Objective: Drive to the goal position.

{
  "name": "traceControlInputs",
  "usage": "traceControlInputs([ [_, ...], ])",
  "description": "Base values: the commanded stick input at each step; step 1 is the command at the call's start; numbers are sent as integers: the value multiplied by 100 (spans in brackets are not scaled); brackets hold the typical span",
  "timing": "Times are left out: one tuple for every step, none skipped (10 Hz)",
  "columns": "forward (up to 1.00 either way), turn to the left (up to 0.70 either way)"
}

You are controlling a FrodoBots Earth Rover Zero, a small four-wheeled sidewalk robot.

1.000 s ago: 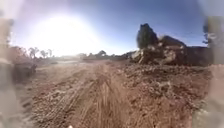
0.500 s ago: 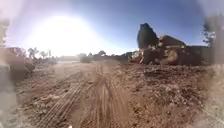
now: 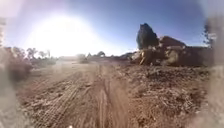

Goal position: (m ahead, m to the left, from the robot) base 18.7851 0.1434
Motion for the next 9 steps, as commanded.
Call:
traceControlInputs([
  [50,0],
  [50,0],
  [50,0],
  [50,0],
  [50,0],
  [50,0],
  [50,0],
  [50,0],
  [50,0],
])
